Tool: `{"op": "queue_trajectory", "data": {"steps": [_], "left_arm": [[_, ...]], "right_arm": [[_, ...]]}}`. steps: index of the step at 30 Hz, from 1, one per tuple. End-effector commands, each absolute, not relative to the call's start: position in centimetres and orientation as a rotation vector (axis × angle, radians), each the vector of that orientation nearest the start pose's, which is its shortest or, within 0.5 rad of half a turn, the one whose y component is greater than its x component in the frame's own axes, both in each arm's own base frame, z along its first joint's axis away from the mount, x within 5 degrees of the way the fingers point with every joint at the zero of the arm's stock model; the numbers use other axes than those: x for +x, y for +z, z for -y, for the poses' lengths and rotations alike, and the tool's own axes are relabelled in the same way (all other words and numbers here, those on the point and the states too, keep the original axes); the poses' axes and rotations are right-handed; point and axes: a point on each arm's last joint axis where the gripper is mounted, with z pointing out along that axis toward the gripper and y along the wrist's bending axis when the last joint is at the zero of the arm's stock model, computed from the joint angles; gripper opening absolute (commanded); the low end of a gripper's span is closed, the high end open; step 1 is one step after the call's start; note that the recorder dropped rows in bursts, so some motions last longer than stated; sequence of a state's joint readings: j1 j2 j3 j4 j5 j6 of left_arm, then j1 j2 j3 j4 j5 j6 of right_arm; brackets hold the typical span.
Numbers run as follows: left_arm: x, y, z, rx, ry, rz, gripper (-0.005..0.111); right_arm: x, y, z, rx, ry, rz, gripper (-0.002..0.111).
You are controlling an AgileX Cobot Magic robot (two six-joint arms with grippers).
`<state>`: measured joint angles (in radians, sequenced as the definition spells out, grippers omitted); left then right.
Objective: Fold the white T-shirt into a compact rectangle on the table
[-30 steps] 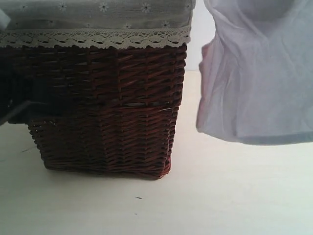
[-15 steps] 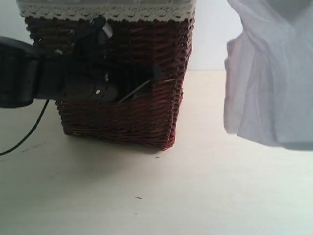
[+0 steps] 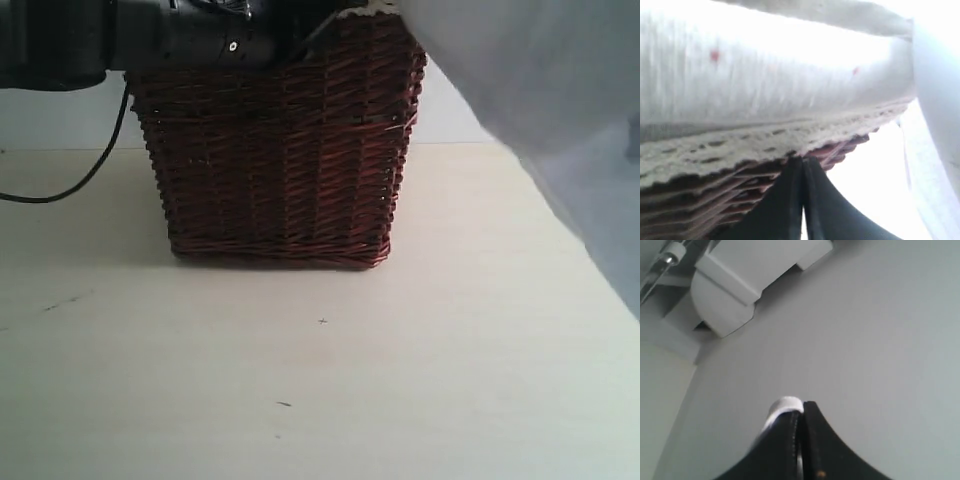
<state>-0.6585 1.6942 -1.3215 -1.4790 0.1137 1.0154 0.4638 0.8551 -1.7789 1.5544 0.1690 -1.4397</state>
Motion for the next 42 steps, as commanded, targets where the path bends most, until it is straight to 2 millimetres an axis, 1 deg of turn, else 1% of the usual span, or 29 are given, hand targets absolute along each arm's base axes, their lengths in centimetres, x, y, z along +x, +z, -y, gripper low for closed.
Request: {"op": "queue_trajectory", "data": {"steps": [1,2,3,5,6,7,9,12,14,15,18,19,20,22,25,29,33,34,36,39,42], "left_arm": [[29.7,34.8,25.3,0.543,-0.805,-1.84,0.0],[29.1,35.4,25.1,0.605,-0.786,-1.817,0.0],[28.5,35.9,24.9,0.672,-0.762,-1.793,0.0],[27.0,37.1,24.2,0.849,-0.707,-1.741,0.0],[26.3,37.4,24.0,0.925,-0.689,-1.725,0.0],[25.4,37.7,23.7,1.015,-0.675,-1.713,0.0],[23.7,38.3,23.1,1.154,-0.697,-1.715,0.0],[21.6,38.5,22.5,1.287,-0.771,-1.759,0.001],[20.8,38.4,22.4,1.338,-0.831,-1.801,0.007],[20.5,38.3,22.4,1.347,-0.853,-1.818,0.013],[20.2,37.9,22.4,1.351,-0.899,-1.863,0.036],[20.2,37.7,22.5,1.355,-0.908,-1.871,0.047],[20.3,37.6,22.5,1.356,-0.909,-1.876,0.052],[20.5,37.3,22.8,1.354,-0.924,-1.889,0.059],[21.0,36.9,23.4,1.316,-0.963,-1.888,0.059],[21.6,36.4,24.6,1.259,-0.988,-1.872,0.059],[21.1,35.4,26.5,1.263,-1.082,-1.877,0.059],[20.7,35.4,27.0,1.265,-1.117,-1.867,0.059],[20.1,35.6,27.6,1.299,-1.131,-1.831,0.059],[19.6,36.1,27.5,1.34,-1.09,-1.808,0.059],[19.6,36.9,26.4,1.36,-0.981,-1.815,0.059]], "right_arm": [[2.1,63.3,-4.1,-0.502,0.545,-0.818,0.0],[3.1,62.5,-4.4,-0.507,0.521,-0.942,0.0],[3.7,61.9,-4.3,-0.489,0.513,-1.033,0.0],[5.6,60.7,-4.2,-0.431,0.453,-1.216,0.0],[6.1,60.3,-4.0,-0.418,0.417,-1.272,0.0],[6.6,59.8,-3.8,-0.423,0.34,-1.319,0.0],[7.7,58.9,-3.7,-0.454,0.224,-1.409,0.0],[9.6,57.8,-4.3,-0.49,0.164,-1.531,0.0],[11.1,56.9,-4.8,-0.532,0.103,-1.609,0.0],[11.8,56.5,-5.1,-0.558,0.085,-1.634,0.0],[14.0,55.2,-6.4,-0.625,0.071,-1.727,0.0],[14.6,54.9,-6.7,-0.645,0.071,-1.747,0.0],[15.1,54.6,-7.2,-0.676,0.076,-1.751,0.0],[15.6,54.6,-7.9,-0.767,0.083,-1.717,0.0],[15.9,55.1,-8.9,-0.791,0.175,-1.696,0.0],[16.0,55.7,-9.2,-0.795,0.205,-1.688,0.0],[16.0,55.7,-9.2,-0.805,0.193,-1.684,0.0],[16.0,55.7,-9.2,-0.805,0.189,-1.684,0.0],[16.3,55.6,-9.1,-0.805,0.169,-1.691,0.0],[16.5,55.3,-9.0,-0.81,0.131,-1.709,0.0],[16.5,55.3,-8.9,-0.81,0.115,-1.711,0.0]]}}
